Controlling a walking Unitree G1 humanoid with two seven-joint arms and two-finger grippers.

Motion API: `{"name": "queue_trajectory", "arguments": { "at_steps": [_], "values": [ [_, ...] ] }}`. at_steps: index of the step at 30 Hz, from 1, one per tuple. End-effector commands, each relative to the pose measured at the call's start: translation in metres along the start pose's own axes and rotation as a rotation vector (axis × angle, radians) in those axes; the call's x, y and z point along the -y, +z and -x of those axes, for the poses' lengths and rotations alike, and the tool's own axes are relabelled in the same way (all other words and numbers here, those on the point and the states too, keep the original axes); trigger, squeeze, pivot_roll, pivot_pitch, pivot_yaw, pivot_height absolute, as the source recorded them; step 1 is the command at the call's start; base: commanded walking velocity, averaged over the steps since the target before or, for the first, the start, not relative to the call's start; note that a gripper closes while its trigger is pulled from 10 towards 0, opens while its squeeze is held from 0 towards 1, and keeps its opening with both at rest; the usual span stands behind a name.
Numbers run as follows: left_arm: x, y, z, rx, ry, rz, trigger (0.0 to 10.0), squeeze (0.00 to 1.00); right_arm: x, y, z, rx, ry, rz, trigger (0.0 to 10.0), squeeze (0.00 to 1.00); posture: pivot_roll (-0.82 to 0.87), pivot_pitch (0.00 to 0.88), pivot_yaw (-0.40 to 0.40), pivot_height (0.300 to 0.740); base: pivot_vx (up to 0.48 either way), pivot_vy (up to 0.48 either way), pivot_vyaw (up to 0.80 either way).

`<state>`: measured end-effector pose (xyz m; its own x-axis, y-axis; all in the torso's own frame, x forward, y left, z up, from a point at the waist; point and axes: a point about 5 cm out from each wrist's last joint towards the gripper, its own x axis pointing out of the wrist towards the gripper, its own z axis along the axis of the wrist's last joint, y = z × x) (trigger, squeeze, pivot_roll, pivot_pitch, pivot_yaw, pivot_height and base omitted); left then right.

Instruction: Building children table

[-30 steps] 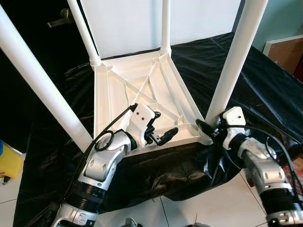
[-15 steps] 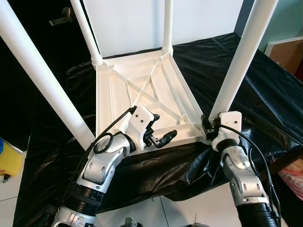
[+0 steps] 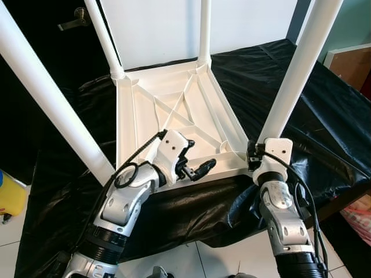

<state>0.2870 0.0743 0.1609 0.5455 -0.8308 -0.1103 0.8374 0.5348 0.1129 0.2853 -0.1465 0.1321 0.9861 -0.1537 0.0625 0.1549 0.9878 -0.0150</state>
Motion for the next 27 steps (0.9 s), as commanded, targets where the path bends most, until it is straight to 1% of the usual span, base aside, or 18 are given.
{"name": "queue_trajectory", "arguments": {
  "at_steps": [1, 2, 4, 5, 7, 8, 9, 10, 12, 14, 17, 18, 19, 20, 21, 23, 25, 27],
  "values": [
    [0.002, 0.000, 0.000, -0.008, -0.014, -0.002, 10.0, 0.00, 0.001, -0.015, 0.006, -0.078, -0.018, -0.008, 10.0, 0.00, -0.10, 0.065, 0.057, 0.740, 0.000, 0.000, 0.00],
    [0.002, 0.000, 0.000, -0.008, -0.015, -0.002, 10.0, 0.00, 0.001, -0.014, 0.006, -0.072, -0.012, -0.009, 10.0, 1.00, -0.10, 0.065, 0.056, 0.740, 0.000, 0.000, 0.00],
    [0.002, 0.000, 0.000, -0.008, -0.015, -0.003, 10.0, 0.00, 0.001, -0.012, 0.006, -0.060, 0.002, -0.012, 10.0, 1.00, -0.10, 0.065, 0.056, 0.740, 0.000, 0.000, 0.00],
    [0.002, 0.000, -0.001, -0.008, -0.015, -0.003, 10.0, 0.00, 0.005, -0.008, 0.007, -0.035, 0.031, -0.016, 10.0, 1.00, -0.10, 0.064, 0.056, 0.740, 0.000, 0.000, 0.00],
    [0.002, 0.000, -0.001, -0.008, -0.015, -0.003, 10.0, 0.00, 0.005, -0.008, 0.007, -0.035, 0.031, -0.016, 10.0, 1.00, -0.10, 0.064, 0.056, 0.740, 0.000, 0.000, 0.00],
    [0.002, 0.000, -0.001, -0.008, -0.015, -0.003, 10.0, 0.00, 0.008, -0.006, 0.008, -0.024, 0.042, -0.011, 10.0, 1.00, -0.10, 0.065, 0.055, 0.740, 0.000, 0.000, 0.00],
    [0.002, 0.000, -0.001, -0.008, -0.015, -0.003, 10.0, 0.00, 0.008, -0.006, 0.008, -0.024, 0.042, -0.011, 10.0, 1.00, -0.10, 0.065, 0.055, 0.740, 0.000, 0.000, 0.00],
    [0.001, 0.000, -0.001, -0.008, -0.014, -0.003, 10.0, 0.00, 0.017, -0.005, 0.008, -0.006, 0.076, -0.001, 10.0, 1.00, -0.10, 0.067, 0.053, 0.740, 0.000, 0.000, 0.00],
    [0.001, 0.000, 0.000, -0.008, -0.013, -0.003, 10.0, 0.00, 0.020, -0.005, 0.008, 0.000, 0.093, 0.003, 10.0, 1.00, -0.10, 0.067, 0.053, 0.740, 0.000, 0.000, 0.00],
    [0.000, 0.000, 0.000, -0.010, -0.009, -0.004, 10.0, 0.00, 0.025, -0.005, 0.008, 0.000, 0.143, -0.015, 10.0, 1.00, -0.10, 0.068, 0.052, 0.740, 0.000, 0.000, 0.00],
    [-0.001, 0.000, 0.000, -0.008, -0.005, -0.004, 10.0, 0.00, 0.029, -0.004, 0.009, 0.004, 0.204, -0.007, 10.0, 1.00, -0.10, 0.070, 0.052, 0.740, 0.000, 0.000, 0.00],
    [-0.001, 0.001, -0.001, -0.007, -0.003, -0.003, 10.0, 0.00, 0.031, -0.005, 0.008, -0.002, 0.246, 0.002, 10.0, 0.03, -0.10, 0.072, 0.055, 0.740, 0.000, 0.000, 0.00],
    [-0.002, 0.001, -0.001, -0.006, -0.002, -0.003, 10.0, 0.00, 0.032, -0.005, 0.008, -0.006, 0.274, 0.008, 10.0, 0.03, -0.10, 0.072, 0.055, 0.740, 0.000, 0.000, 0.00],
    [-0.002, 0.001, -0.001, -0.005, -0.002, -0.003, 10.0, 0.00, 0.033, -0.005, 0.008, -0.010, 0.289, 0.010, 10.0, 0.00, -0.11, 0.071, 0.055, 0.740, 0.000, 0.000, 0.00],
    [-0.002, 0.001, -0.001, -0.005, -0.002, -0.003, 10.0, 0.00, 0.033, -0.005, 0.008, -0.010, 0.289, 0.010, 10.0, 0.00, -0.11, 0.071, 0.055, 0.740, 0.000, 0.000, 0.00],
    [-0.002, 0.002, -0.002, -0.002, -0.003, -0.003, 10.0, 0.00, 0.036, -0.003, 0.003, -0.010, 0.391, 0.039, 10.0, 0.00, -0.11, 0.064, 0.058, 0.740, 0.000, 0.000, 0.00],
    [-0.002, 0.002, -0.002, -0.002, -0.003, -0.003, 10.0, 0.00, 0.036, -0.003, 0.003, -0.010, 0.391, 0.039, 10.0, 0.00, -0.11, 0.064, 0.058, 0.740, 0.000, 0.000, 0.00],
    [-0.004, 0.003, -0.003, 0.000, -0.007, -0.009, 10.0, 0.00, 0.038, 0.003, -0.005, -0.007, 0.539, 0.075, 10.0, 0.00, -0.12, 0.057, 0.063, 0.740, 0.000, 0.000, 0.00]
  ]
}}
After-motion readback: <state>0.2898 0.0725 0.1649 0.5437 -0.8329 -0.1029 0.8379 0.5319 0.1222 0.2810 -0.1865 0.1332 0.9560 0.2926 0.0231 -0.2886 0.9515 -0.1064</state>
